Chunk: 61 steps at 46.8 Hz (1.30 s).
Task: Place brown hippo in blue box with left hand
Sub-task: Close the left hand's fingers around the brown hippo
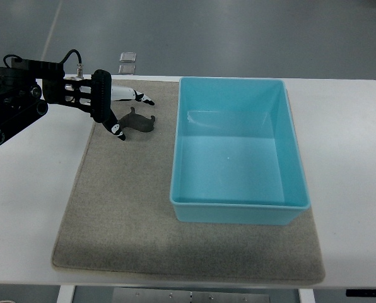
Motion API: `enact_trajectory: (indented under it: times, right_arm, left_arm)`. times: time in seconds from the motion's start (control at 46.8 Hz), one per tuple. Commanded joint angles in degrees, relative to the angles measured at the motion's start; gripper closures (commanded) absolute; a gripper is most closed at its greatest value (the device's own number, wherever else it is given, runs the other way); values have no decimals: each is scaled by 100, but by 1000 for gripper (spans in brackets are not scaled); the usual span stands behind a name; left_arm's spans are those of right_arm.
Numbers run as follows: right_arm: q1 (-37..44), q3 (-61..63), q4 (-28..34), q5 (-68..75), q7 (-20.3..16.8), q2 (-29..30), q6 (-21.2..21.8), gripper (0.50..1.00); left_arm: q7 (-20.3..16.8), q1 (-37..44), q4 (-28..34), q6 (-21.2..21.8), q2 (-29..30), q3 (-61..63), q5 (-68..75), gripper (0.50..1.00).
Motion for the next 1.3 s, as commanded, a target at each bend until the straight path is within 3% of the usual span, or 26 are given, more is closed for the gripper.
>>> enact_trajectory:
  times: [0.0, 0.406, 1.005, 1.112, 1.155, 1.283]
  right_arm:
    - [0, -3, 0, 0, 0, 0, 1, 564]
    - [0, -3, -9, 0, 0, 0, 1, 564]
    - [0, -3, 0, 0, 0, 0, 1, 564]
    - [0, -3, 0, 0, 0, 0, 1, 564]
    - [0, -3, 0, 0, 0, 0, 1, 564]
    - [0, -3, -9, 0, 0, 0, 1, 564]
  left_arm:
    - [0, -45, 0, 26, 0, -9, 192, 508]
    - [0, 8, 0, 78, -71, -9, 218, 546]
    - [0, 34, 9, 87, -132, -9, 192, 551]
    - [0, 34, 9, 87, -132, -9, 192, 568]
    - [0, 34, 18, 87, -132, -9, 209, 600]
    - [0, 34, 18, 87, -132, -9, 227, 611]
